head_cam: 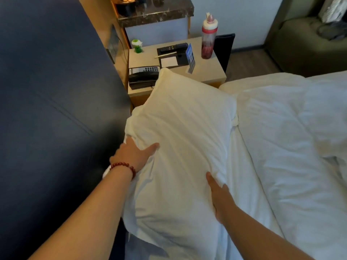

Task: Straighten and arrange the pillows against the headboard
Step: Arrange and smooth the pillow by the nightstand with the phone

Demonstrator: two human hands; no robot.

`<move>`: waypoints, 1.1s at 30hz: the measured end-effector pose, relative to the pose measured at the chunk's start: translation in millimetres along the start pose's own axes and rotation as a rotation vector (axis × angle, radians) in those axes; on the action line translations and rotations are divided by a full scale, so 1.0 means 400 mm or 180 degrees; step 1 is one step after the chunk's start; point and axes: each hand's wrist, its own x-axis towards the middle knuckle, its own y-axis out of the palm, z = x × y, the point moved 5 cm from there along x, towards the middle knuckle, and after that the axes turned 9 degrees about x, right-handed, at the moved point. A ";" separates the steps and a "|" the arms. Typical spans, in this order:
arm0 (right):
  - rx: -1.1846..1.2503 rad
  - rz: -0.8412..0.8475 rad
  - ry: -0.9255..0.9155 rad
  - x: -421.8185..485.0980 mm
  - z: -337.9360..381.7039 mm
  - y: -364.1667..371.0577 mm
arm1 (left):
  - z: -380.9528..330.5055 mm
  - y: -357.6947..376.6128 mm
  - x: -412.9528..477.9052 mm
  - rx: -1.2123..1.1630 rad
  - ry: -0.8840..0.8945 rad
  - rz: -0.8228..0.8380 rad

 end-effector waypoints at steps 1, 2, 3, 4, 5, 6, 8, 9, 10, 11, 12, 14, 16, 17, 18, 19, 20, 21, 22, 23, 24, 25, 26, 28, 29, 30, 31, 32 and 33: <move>-0.0054 -0.0093 -0.0128 0.015 0.017 -0.024 | 0.003 0.040 -0.005 -0.0186 -0.0016 0.0078; -0.0145 -0.0194 -0.0231 0.027 0.034 -0.047 | 0.002 0.078 -0.013 -0.0354 -0.0010 0.0148; -0.0268 -0.0269 -0.0334 0.040 0.054 -0.067 | -0.001 0.116 -0.018 -0.0492 -0.0006 0.0215; -0.0411 -0.0326 -0.0438 0.054 0.076 -0.085 | -0.009 0.149 -0.022 -0.0602 0.0000 0.0284; -0.0569 -0.0369 -0.0515 0.067 0.098 -0.102 | -0.019 0.179 -0.022 -0.0702 0.0006 0.0362; -0.0681 -0.0374 -0.0567 0.077 0.119 -0.115 | -0.027 0.205 -0.020 -0.0781 0.0017 0.0428; -0.0877 -0.0361 -0.0721 0.105 0.158 -0.135 | -0.043 0.245 -0.008 -0.0883 0.0044 0.0505; -0.1058 -0.0395 -0.0785 0.113 0.178 -0.139 | -0.046 0.259 -0.001 -0.0906 0.0034 0.0537; -0.1281 -0.0465 -0.0872 0.126 0.196 -0.137 | -0.047 0.272 0.005 -0.0900 -0.0015 0.0555; -0.1529 -0.0545 -0.1052 0.135 0.215 -0.127 | -0.044 0.284 0.011 -0.0872 -0.0094 0.0566; -0.1794 -0.0599 -0.1275 0.143 0.234 -0.106 | -0.041 0.294 0.015 -0.0827 -0.0187 0.0568; -0.2424 -0.0623 -0.1636 0.158 0.261 -0.045 | -0.034 0.314 0.019 -0.0766 -0.0358 0.0548; -0.2930 -0.0633 -0.1574 0.183 0.260 0.004 | -0.033 0.336 0.024 -0.0756 -0.0469 0.0467; -0.3047 -0.0676 -0.1522 0.199 0.253 0.013 | -0.034 0.347 0.028 -0.0746 -0.0504 0.0417; -0.3103 -0.0720 -0.1525 0.217 0.241 0.013 | -0.036 0.359 0.030 -0.0731 -0.0527 0.0375; -0.3118 -0.0756 -0.1589 0.233 0.227 0.006 | -0.038 0.374 0.032 -0.0725 -0.0533 0.0330; -0.3119 -0.0788 -0.1681 0.252 0.214 -0.004 | -0.042 0.389 0.033 -0.0725 -0.0534 0.0268; -0.3124 -0.0815 -0.1746 0.271 0.202 -0.012 | -0.046 0.406 0.035 -0.0707 -0.0542 0.0204; -0.3142 -0.0840 -0.1773 0.292 0.192 -0.017 | -0.052 0.422 0.040 -0.0670 -0.0552 0.0152; -0.3170 -0.0859 -0.1789 0.312 0.182 -0.020 | -0.056 0.438 0.045 -0.0637 -0.0582 0.0116; -0.3200 -0.0870 -0.1799 0.331 0.174 -0.019 | -0.058 0.453 0.053 -0.0610 -0.0621 0.0081; -0.3233 -0.0885 -0.1808 0.348 0.167 -0.015 | -0.060 0.464 0.062 -0.0602 -0.0657 0.0042; -0.3287 -0.0907 -0.1819 0.363 0.160 -0.012 | -0.060 0.473 0.069 -0.0606 -0.0692 0.0010; -0.3387 -0.0947 -0.1883 0.389 0.147 -0.006 | -0.061 0.482 0.075 -0.0648 -0.0737 -0.0051; -0.3405 -0.0940 -0.1911 0.399 0.142 -0.005 | -0.061 0.485 0.075 -0.0670 -0.0740 -0.0088; -0.3414 -0.0928 -0.1922 0.406 0.136 -0.007 | -0.062 0.488 0.073 -0.0674 -0.0735 -0.0111; -0.3422 -0.0920 -0.1935 0.412 0.133 -0.009 | -0.063 0.491 0.073 -0.0680 -0.0739 -0.0123; -0.3433 -0.0909 -0.1940 0.416 0.132 -0.011 | -0.065 0.492 0.072 -0.0701 -0.0755 -0.0134; -0.3457 -0.0893 -0.1926 0.418 0.131 -0.013 | -0.066 0.490 0.066 -0.0729 -0.0787 -0.0161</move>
